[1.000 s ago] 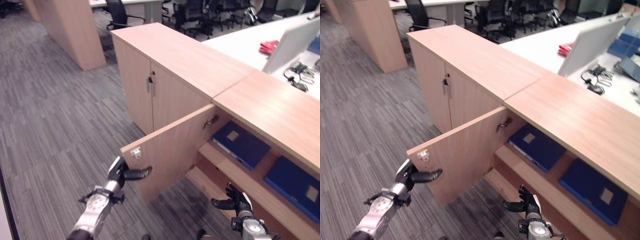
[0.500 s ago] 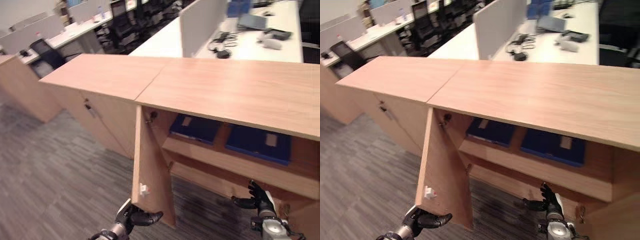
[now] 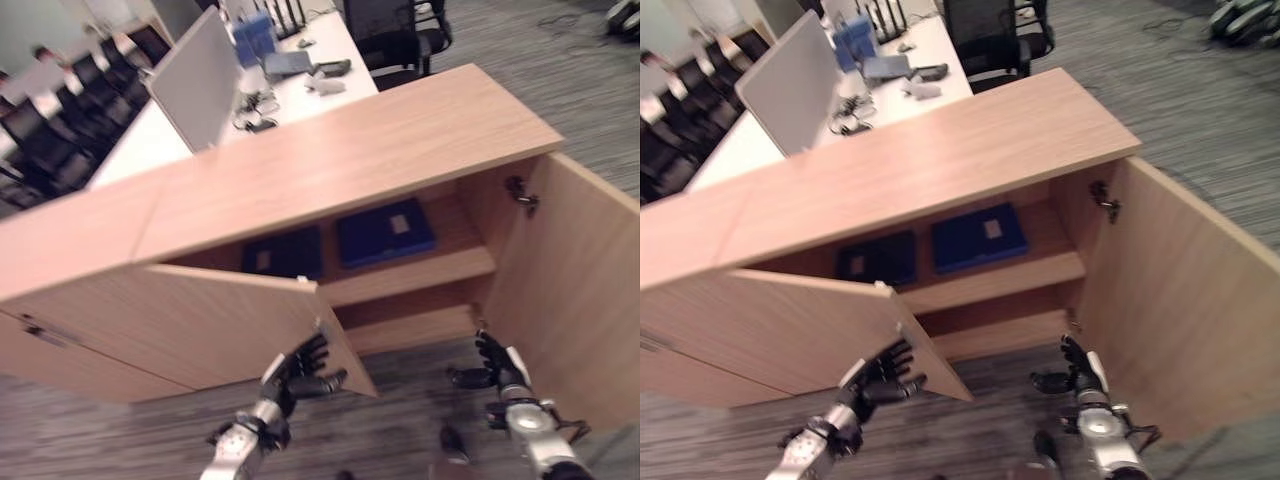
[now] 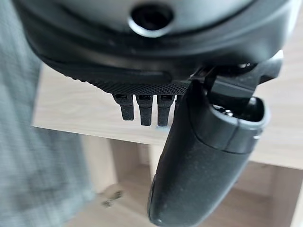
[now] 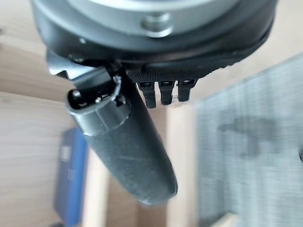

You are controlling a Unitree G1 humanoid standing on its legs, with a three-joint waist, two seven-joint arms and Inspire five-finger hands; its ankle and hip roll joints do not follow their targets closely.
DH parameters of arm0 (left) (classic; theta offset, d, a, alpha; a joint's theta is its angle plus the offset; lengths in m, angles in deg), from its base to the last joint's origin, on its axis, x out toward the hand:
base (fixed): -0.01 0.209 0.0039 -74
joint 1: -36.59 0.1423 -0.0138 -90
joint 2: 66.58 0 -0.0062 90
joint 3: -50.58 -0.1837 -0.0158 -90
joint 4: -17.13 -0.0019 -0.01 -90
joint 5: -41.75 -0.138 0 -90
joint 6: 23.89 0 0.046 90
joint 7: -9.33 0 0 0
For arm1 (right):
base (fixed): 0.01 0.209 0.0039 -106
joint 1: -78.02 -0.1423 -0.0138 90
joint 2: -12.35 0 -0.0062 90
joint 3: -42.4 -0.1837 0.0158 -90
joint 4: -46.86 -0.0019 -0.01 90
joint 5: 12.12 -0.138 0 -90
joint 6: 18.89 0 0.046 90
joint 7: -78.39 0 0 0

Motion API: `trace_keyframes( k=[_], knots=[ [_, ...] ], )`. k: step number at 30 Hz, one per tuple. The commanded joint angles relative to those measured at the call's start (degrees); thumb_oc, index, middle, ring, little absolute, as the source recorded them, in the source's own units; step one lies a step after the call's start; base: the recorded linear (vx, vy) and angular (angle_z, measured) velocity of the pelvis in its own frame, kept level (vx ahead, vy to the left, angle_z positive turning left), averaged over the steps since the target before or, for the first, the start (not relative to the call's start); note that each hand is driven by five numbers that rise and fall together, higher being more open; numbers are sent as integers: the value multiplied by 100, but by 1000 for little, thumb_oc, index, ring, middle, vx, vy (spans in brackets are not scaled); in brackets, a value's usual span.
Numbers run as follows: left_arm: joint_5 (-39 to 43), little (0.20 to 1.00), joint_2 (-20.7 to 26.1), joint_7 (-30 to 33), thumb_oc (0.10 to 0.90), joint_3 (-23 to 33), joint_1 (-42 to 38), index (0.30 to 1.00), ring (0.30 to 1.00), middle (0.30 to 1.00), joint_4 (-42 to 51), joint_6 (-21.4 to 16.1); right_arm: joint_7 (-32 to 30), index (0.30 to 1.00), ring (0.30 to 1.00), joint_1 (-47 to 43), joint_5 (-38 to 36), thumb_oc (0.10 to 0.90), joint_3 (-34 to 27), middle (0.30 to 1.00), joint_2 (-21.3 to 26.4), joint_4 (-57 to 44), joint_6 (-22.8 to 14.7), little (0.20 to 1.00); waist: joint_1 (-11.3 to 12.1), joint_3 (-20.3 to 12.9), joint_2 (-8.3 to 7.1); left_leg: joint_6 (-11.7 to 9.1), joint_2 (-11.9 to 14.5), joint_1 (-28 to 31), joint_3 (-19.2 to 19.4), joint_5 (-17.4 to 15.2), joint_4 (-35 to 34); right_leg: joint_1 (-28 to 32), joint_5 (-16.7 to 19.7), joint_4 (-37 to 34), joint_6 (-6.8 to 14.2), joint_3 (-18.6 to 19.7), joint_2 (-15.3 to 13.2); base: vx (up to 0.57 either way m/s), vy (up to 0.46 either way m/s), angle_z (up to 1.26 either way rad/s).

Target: Put the empty folder in the office cabinet

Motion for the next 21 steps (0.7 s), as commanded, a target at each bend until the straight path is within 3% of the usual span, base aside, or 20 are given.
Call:
trace_keyframes(
  k=[1,6,11,21],
  knots=[
    [230,900,180,417,800,529,-604,900,900,900,-258,-585,121,900,900,-195,29,800,-76,900,3,-722,-471,900,2,-302,-2,-86,-185,-129,516,803,-591,1996,827,-2988,438,-43,-239,254,84,-72],
    [235,900,655,763,800,1093,-1139,900,900,900,-1275,-615,250,900,900,-23,-62,800,-76,900,-33,-884,-496,900,-233,-408,-126,-3,-160,195,811,754,-761,2010,732,-2721,470,96,-210,139,88,-21],
    [180,900,1837,922,800,1839,-1857,900,900,900,-2639,-583,526,900,900,214,-196,800,11,900,-4,-1086,-573,900,-465,-510,-283,106,-150,468,1254,587,-812,1855,679,-2337,609,362,-179,92,129,-45],
    [-1,900,3009,1002,800,2310,-2344,900,900,900,-3290,-615,752,900,900,508,-250,800,7,900,58,-1059,-616,900,-574,-575,-501,227,-239,664,1501,350,-833,1685,753,-2129,852,463,-296,32,101,-11]
  ],
)
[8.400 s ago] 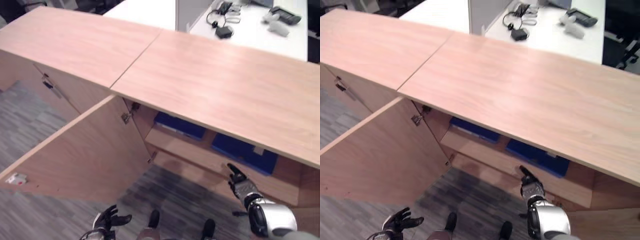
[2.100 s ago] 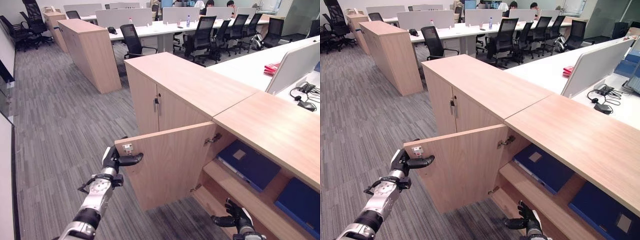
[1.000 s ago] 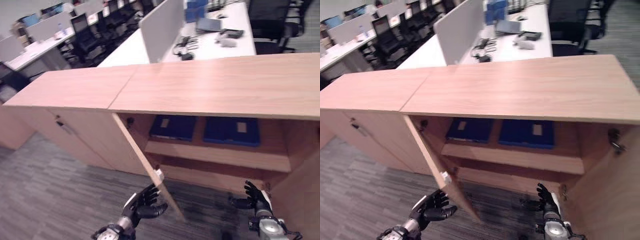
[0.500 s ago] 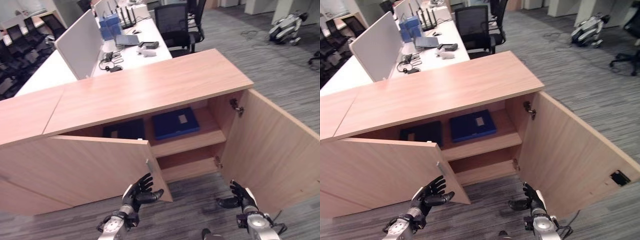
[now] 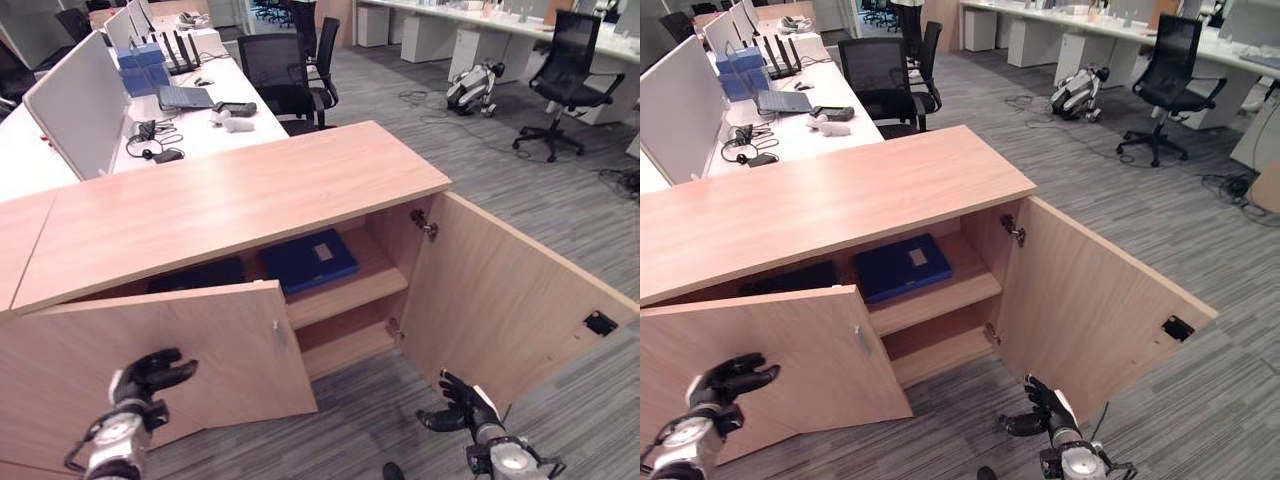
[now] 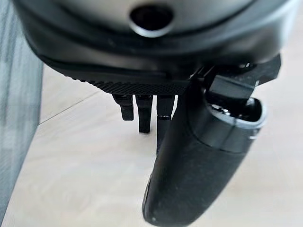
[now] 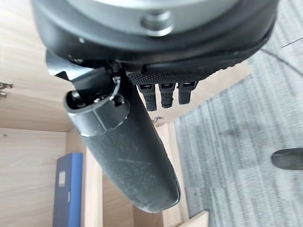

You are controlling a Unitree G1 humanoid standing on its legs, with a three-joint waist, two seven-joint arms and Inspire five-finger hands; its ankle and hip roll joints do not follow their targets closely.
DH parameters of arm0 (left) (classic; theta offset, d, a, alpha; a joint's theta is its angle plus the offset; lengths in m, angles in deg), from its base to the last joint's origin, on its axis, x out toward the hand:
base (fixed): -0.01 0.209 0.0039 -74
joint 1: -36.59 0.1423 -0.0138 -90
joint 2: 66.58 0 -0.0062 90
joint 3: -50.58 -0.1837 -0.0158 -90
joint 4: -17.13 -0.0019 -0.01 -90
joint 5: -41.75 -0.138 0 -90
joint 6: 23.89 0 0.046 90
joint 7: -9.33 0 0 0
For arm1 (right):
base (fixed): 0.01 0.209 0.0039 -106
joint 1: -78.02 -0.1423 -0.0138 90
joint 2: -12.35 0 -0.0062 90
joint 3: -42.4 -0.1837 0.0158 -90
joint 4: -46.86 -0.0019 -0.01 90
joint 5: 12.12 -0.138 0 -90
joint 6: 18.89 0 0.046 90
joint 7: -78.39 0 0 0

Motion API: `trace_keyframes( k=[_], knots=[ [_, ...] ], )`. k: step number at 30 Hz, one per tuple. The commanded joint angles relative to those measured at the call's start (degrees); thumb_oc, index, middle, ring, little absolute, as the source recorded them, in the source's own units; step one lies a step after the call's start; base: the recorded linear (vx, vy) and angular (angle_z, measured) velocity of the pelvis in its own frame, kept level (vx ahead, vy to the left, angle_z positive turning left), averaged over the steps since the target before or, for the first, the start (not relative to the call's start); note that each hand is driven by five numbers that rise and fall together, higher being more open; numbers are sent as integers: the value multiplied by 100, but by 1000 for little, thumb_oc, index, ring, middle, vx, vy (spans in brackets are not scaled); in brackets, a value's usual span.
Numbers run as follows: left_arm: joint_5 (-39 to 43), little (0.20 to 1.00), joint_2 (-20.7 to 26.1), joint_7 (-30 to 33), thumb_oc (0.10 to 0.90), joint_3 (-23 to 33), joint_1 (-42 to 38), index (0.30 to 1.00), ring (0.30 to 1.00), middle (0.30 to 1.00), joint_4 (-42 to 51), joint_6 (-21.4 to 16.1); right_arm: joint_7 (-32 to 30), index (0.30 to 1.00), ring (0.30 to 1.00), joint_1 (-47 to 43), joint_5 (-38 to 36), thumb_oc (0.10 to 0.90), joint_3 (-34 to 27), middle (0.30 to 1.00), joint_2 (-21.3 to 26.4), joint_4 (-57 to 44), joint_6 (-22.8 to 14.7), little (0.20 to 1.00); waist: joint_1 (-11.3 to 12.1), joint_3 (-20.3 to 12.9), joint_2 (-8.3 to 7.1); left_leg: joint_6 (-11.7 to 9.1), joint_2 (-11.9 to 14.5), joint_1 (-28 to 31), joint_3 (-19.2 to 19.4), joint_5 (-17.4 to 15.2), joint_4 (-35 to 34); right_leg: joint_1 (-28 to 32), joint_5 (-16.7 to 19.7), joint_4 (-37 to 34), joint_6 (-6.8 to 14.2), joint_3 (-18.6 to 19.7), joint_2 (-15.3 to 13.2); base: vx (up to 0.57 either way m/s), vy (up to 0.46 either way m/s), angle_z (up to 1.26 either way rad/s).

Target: Put the empty folder in the office cabinet

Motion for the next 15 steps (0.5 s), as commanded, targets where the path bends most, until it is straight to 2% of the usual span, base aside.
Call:
trace_keyframes(
  k=[1,7,12,14,15],
  knots=[
    [-76,900,988,210,800,341,-976,900,900,900,-104,-645,60,900,900,-231,-112,800,-83,900,173,-349,-554,900,-31,-282,121,42,-106,-25,250,-103,-10,331,-1011,852,557,-118,-222,19,83,-10],
    [-167,900,1242,276,800,322,-1168,900,900,900,-160,-658,60,900,900,-177,-53,800,-35,900,153,-377,-543,900,-39,-276,66,83,-169,9,271,-159,-10,304,-901,819,665,-121,-311,-11,62,-5],
    [-165,900,1079,333,800,256,-1189,900,900,900,82,-718,39,900,900,-121,-5,800,-27,900,62,-398,-554,900,3,-234,53,123,-214,-19,235,-187,-10,233,-904,888,675,-239,-346,-39,34,1],
    [-103,900,921,373,800,265,-1126,900,900,900,287,-748,-9,900,900,-191,56,800,-30,900,25,-378,-542,900,77,-148,69,128,-213,-39,282,-198,-10,88,-823,1028,716,-517,-396,-99,-6,1],
    [-50,900,709,387,800,260,-1005,900,900,900,497,-777,-65,900,900,-269,94,800,-51,900,-12,-374,-538,900,183,-62,78,115,-203,-59,357,-194,-10,-8,-698,1130,758,-955,-522,-86,-17,-2]
  ],
)
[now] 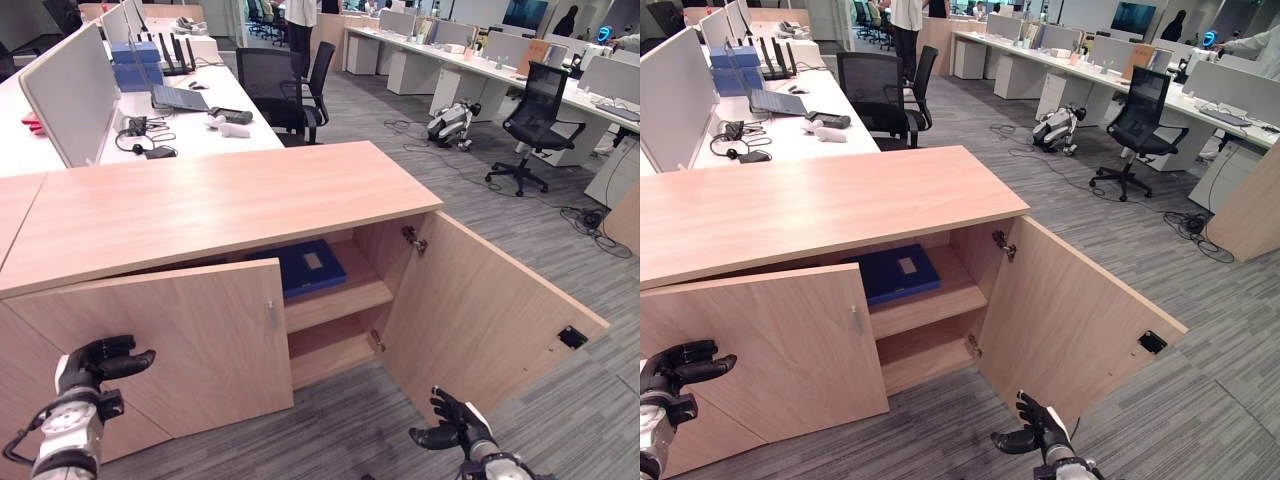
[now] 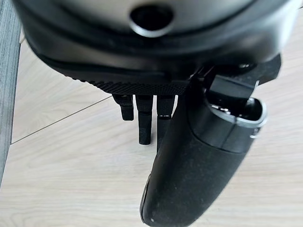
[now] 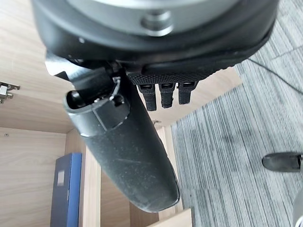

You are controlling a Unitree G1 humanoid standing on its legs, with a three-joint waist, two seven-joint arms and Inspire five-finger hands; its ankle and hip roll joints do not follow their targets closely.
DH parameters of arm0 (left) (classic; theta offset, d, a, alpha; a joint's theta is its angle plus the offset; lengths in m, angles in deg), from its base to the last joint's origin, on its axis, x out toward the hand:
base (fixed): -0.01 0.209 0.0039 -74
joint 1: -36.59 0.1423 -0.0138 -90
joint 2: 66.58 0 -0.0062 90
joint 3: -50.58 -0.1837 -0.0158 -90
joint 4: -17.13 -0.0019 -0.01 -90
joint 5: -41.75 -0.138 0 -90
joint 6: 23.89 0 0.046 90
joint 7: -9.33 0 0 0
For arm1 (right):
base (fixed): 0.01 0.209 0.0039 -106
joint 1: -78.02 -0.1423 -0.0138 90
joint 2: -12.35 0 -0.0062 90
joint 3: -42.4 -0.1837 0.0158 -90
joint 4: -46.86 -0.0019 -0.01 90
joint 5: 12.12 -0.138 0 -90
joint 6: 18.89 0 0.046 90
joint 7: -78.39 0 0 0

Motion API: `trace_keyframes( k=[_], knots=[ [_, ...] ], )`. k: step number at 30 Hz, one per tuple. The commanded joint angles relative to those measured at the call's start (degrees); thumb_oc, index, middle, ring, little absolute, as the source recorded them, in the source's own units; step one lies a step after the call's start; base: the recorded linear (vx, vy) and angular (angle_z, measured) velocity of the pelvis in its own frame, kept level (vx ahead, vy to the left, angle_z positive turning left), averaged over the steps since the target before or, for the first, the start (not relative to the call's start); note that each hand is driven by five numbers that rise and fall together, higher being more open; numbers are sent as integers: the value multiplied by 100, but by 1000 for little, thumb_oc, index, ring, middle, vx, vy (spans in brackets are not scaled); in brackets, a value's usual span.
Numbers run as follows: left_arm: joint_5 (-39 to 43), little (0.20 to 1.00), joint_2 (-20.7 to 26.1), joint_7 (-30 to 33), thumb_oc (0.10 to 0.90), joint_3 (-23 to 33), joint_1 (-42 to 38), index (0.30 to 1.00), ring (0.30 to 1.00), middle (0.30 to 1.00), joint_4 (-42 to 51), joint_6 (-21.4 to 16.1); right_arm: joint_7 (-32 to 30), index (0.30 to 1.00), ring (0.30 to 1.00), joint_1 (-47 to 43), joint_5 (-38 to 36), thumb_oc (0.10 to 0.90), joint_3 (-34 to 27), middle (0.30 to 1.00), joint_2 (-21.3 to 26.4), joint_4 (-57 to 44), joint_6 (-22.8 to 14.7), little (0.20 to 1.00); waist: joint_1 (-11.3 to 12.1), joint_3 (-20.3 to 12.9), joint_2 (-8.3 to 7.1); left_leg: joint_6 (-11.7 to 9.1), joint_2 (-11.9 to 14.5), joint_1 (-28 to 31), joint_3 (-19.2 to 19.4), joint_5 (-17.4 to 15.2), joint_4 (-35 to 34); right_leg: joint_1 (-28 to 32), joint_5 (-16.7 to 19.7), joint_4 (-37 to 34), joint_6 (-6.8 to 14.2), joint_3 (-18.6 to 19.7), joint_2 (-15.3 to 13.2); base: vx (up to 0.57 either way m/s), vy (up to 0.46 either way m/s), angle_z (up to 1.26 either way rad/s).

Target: Put the empty folder in the office cabinet

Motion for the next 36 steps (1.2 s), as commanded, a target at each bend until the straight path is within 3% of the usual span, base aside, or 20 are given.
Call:
trace_keyframes(
  k=[1,2,3,4,5,8,10,12,13,23,24,26,29,30,33,35,36],
  knots=[
    [126,900,202,248,800,225,-875,900,900,900,473,-771,-156,900,900,-437,81,800,-111,900,328,-377,-533,900,114,100,432,106,-115,-42,258,-197,-12,133,-753,1041,692,-915,-444,-93,-24,-2],
    [184,900,17,263,800,220,-760,900,900,900,672,-792,-194,900,900,-488,109,800,-132,900,299,-345,-524,900,183,142,444,94,-110,-62,299,-194,-12,111,-690,1083,697,-1352,-571,-85,-25,-18],
    [425,900,-467,248,800,191,-471,900,900,900,1180,-856,-255,900,900,-568,152,800,-133,900,217,-311,-501,900,287,178,435,87,-110,-101,397,-164,-12,95,-585,1198,672,-2007,-766,-119,-59,-47],
    [479,900,-1187,228,800,-6,-33,900,900,900,1889,-890,-316,900,900,-584,243,800,-201,900,171,-266,-458,900,372,191,428,126,-117,-144,440,-155,-12,-129,-435,1481,720,-2029,-830,-86,-81,-63],
    [529,900,-1486,200,800,-132,122,900,900,900,2062,-903,-353,900,900,-606,280,800,-236,900,139,-297,-424,900,388,207,431,124,-101,-138,447,-172,-12,-155,-442,1440,710,-2077,-878,-33,-102,-44],
    [387,900,-2037,-17,800,-657,638,900,900,900,2814,-878,-432,900,900,-701,333,800,-391,900,112,-281,-368,900,432,227,491,59,-44,-159,479,-195,-12,-149,-234,915,644,-2325,-1179,2,-158,-7],
    [383,900,-2343,-179,800,-1002,825,900,900,900,2977,-795,-501,900,900,-724,350,800,-451,900,76,-187,-321,900,395,250,511,7,14,-182,433,-185,-12,-199,-101,652,643,-2270,-1263,12,-196,-17],
    [338,900,-2422,-242,800,-1120,924,900,900,900,3093,-761,-505,900,900,-666,354,800,-477,900,70,-207,-311,900,384,236,488,-3,10,-188,421,-196,-12,-138,-84,501,645,-2186,-1268,32,-169,-6],
    [193,900,-2531,-425,800,-1445,1152,900,900,900,3348,-698,-523,900,900,-595,360,800,-546,900,80,-149,-316,900,372,176,461,-48,19,-184,446,-202,-12,-37,-33,316,652,-2085,-1260,56,-199,-14],
    [195,900,-2681,-870,800,-2173,1553,900,900,900,3574,-364,-468,900,900,-685,207,800,-336,900,225,157,-336,900,179,105,800,-413,645,10,835,61,145,411,-403,-212,394,-1893,-646,52,-229,-25],
    [161,900,-2675,-859,800,-2223,1538,900,900,900,3519,-327,-486,900,900,-696,84,800,-361,900,285,178,-347,900,45,174,893,-563,880,-75,872,216,514,481,-534,-215,283,-1812,-494,84,-292,-19],
    [177,900,-2677,-856,800,-2212,1520,900,900,900,3496,-313,-477,900,900,-699,57,800,-351,900,302,223,-361,900,11,204,933,-643,981,-106,881,335,698,517,-571,-213,229,-1783,-413,51,-176,-17],
    [222,900,-2662,-828,800,-2163,1546,900,900,900,3531,-308,-468,900,900,-709,-27,800,-316,900,342,302,-351,900,-43,304,978,-774,1319,-332,842,947,1483,659,-716,-227,45,-1685,-208,68,-177,-50],
    [285,900,-2669,-798,800,-2131,1522,900,900,900,3501,-301,-487,900,900,-745,-77,800,-316,900,405,316,-344,900,28,426,896,-734,1340,-670,512,1294,2139,732,-741,-215,-85,-1563,-169,52,-211,-70],
    [322,900,-2700,-758,800,-2116,1551,900,900,900,3467,-314,-495,900,900,-771,-96,800,-286,900,451,350,-325,900,47,459,809,-656,1232,-897,280,1284,2416,768,-781,-221,-132,-1464,-195,38,-82,-58],
    [356,900,-2740,-736,800,-2122,1572,900,900,900,3445,-298,-509,900,900,-814,-108,800,-277,900,488,507,-301,900,161,468,778,-546,1000,-1058,39,1040,2104,807,-805,-254,-111,-1336,-219,127,-12,-77],
    [335,900,-2767,-737,800,-2192,1567,900,900,900,3417,-295,-540,900,900,-914,-147,800,-298,900,532,631,-315,900,286,472,764,-444,630,-1194,-226,657,1535,862,-826,-280,-82,-1228,-213,142,18,-36]
  ],
)
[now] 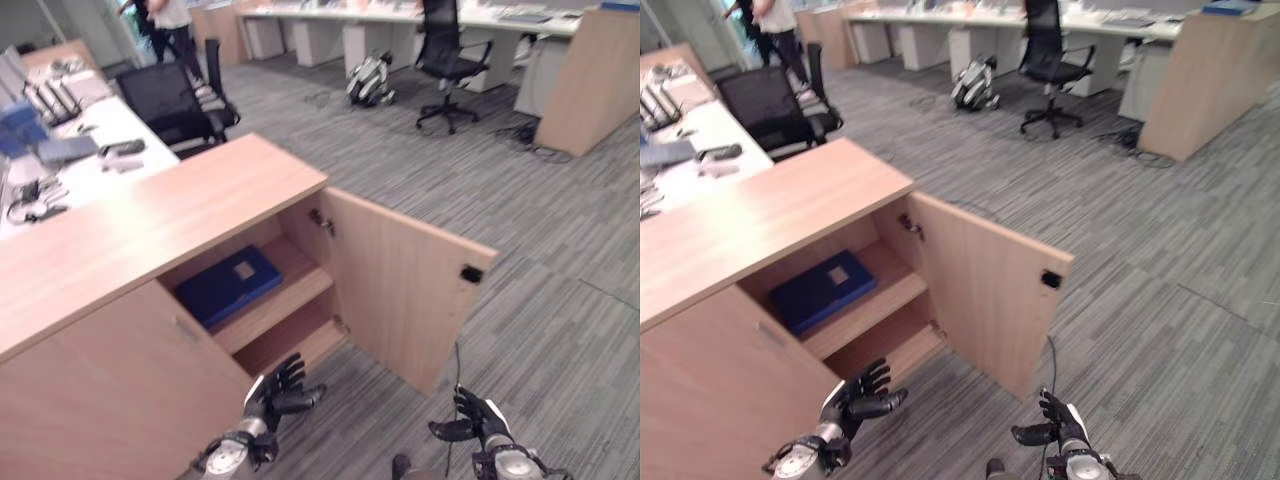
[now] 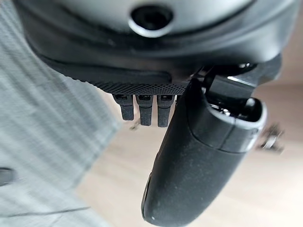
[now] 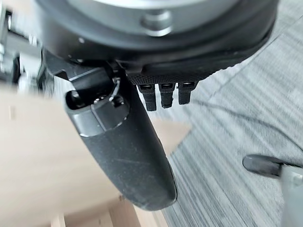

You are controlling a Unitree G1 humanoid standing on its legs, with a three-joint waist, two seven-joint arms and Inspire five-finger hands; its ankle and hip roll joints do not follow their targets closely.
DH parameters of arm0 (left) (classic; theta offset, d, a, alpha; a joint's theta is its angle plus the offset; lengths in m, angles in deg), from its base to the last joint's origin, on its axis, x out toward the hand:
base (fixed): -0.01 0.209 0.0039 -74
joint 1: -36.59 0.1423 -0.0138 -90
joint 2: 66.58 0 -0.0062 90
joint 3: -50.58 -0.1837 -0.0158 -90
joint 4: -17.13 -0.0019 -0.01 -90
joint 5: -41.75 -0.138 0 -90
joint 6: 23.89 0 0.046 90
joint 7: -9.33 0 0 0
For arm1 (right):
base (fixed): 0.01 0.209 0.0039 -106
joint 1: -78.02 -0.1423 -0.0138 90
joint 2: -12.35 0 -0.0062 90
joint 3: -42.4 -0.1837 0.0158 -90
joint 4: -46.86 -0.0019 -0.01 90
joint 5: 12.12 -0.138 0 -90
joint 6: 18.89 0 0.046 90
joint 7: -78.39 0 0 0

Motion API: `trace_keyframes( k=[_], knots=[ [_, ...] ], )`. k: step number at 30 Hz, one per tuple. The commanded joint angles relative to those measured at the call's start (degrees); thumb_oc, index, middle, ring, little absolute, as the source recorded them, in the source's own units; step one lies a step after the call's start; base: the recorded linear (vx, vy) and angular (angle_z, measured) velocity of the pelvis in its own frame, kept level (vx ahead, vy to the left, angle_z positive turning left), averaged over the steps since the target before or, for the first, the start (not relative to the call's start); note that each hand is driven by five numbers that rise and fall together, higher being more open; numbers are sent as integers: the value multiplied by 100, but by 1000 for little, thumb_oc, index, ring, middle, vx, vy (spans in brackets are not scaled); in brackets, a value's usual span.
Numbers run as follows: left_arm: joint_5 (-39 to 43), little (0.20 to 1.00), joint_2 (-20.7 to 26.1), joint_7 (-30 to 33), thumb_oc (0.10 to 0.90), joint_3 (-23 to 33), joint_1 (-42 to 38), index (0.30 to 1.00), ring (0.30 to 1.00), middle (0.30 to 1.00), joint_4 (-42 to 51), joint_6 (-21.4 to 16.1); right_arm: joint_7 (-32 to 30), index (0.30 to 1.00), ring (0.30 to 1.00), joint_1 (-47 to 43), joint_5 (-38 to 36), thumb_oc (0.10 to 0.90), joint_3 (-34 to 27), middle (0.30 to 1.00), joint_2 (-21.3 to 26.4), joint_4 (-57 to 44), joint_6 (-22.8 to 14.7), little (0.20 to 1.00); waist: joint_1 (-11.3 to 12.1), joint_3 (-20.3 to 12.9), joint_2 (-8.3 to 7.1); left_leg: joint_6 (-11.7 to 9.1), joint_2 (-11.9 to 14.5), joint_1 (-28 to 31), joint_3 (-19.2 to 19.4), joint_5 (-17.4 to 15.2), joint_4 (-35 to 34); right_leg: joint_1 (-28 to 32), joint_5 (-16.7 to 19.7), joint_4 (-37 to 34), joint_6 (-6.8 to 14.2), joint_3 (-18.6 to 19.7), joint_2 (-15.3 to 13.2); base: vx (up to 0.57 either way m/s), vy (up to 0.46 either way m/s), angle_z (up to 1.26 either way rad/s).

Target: Put the empty folder in the office cabinet

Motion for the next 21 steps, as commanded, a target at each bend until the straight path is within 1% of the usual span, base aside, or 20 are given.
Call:
trace_keyframes(
  k=[1,2,4,5,6,8,10,11,12,13,14,15,16,18,19,20,21],
  knots=[
    [95,900,31,-65,800,19,-327,900,900,900,444,-403,-83,900,900,-402,-240,800,-21,900,81,-102,-355,900,97,5,-213,193,-564,-466,-199,93,-966,1240,65,-1584,901,360,-467,136,16,18],
    [60,900,32,-62,800,-15,-306,900,900,900,418,-408,-98,900,900,-483,-245,800,-16,900,95,-20,-358,900,148,25,-183,212,-675,-434,-315,-8,-1297,1264,41,-1574,916,399,-419,52,0,-2],
    [10,900,59,-98,800,-41,-318,900,900,900,381,-414,-109,900,900,-537,-294,800,-47,900,66,86,-384,900,135,12,-186,206,-729,-334,-393,-71,-1534,1305,8,-1602,904,449,-371,52,-9,-32],
    [-47,900,110,-120,800,-35,-275,900,900,900,358,-428,-92,900,900,-541,-332,800,-93,900,53,188,-401,900,85,-61,-151,206,-701,-111,-266,-144,-1794,1337,-1,-1611,905,396,-349,55,-2,-29],
    [-48,900,110,-120,800,-35,-273,900,900,900,358,-429,-92,900,900,-540,-332,800,-92,900,54,188,-401,900,90,-53,-150,205,-699,-90,-259,-139,-1811,1347,-3,-1610,904,401,-348,95,19,-25],
    [-78,900,158,-136,800,17,-196,900,900,900,369,-423,-103,900,900,-592,-365,800,-164,900,37,351,-403,900,66,-149,-139,211,-670,193,-151,-163,-2084,1370,5,-1616,917,350,-335,78,25,-25],
    [-75,900,197,-154,800,77,-126,900,900,900,384,-414,-117,900,900,-668,-372,800,-186,900,39,393,-392,900,78,-191,-159,221,-665,314,-95,-112,-2287,1321,85,-1611,926,354,-316,26,13,-30],
    [-79,900,211,-173,800,92,-101,900,900,900,380,-418,-124,900,900,-712,-377,800,-210,900,55,461,-396,900,88,-211,-171,231,-669,424,-60,-164,-2393,1355,33,-1612,944,356,-313,6,14,-31],
    [-82,900,264,-192,800,132,-67,900,900,900,405,-420,-143,900,900,-821,-424,800,-289,900,121,528,-399,900,121,-270,-208,243,-674,432,2,-126,-2461,1320,101,-1624,964,338,-310,62,24,-27],
    [-81,900,264,-192,800,128,-61,900,900,900,405,-419,-143,900,900,-816,-424,800,-289,900,122,531,-399,900,119,-273,-208,244,-680,470,0,-185,-2465,1357,44,-1623,972,330,-318,0,0,0],
    [-101,900,290,-199,800,148,-60,900,900,900,393,-412,-160,900,900,-873,-446,800,-334,900,165,509,-405,900,134,-291,-227,249,-676,453,14,-138,-2485,1328,100,-1630,977,328,-317,64,29,4],
    [-128,900,343,-214,800,158,-32,900,900,900,388,-393,-201,900,900,-990,-492,800,-444,900,309,459,-414,900,151,-329,-265,269,-704,518,3,-236,-2505,1383,38,-1630,1003,289,-334,42,43,10],
    [-157,900,447,-253,800,132,-20,900,900,900,422,-388,-280,900,900,-1306,-541,800,-543,900,575,376,-445,900,203,-354,-321,291,-728,524,-9,-275,-2512,1397,50,-1628,1035,260,-363,68,49,10],
    [-171,900,518,-302,800,101,-1,900,900,900,449,-390,-322,900,900,-1565,-577,800,-573,900,743,440,-472,900,257,-369,-358,307,-736,531,-14,-304,-2515,1404,50,-1624,1050,250,-382,-8,27,6],
    [-170,900,518,-303,800,106,-8,900,900,900,451,-389,-321,900,900,-1578,-579,800,-572,900,743,445,-474,900,261,-361,-359,307,-732,498,-8,-242,-2515,1368,107,-1624,1043,261,-377,3,56,2],
    [-142,900,595,-365,800,34,-6,900,900,900,463,-380,-372,900,900,-2074,-670,800,-529,900,979,623,-486,900,346,-386,-414,324,-756,550,-12,-348,-2515,1430,52,-1619,1076,213,-417,3,46,5],
    [-141,900,593,-365,800,37,-9,900,900,900,463,-381,-370,900,900,-2085,-672,800,-525,900,980,632,-490,900,344,-382,-414,325,-757,551,-11,-348,-2515,1430,52,-1619,1076,214,-418,32,66,4]
  ],
)
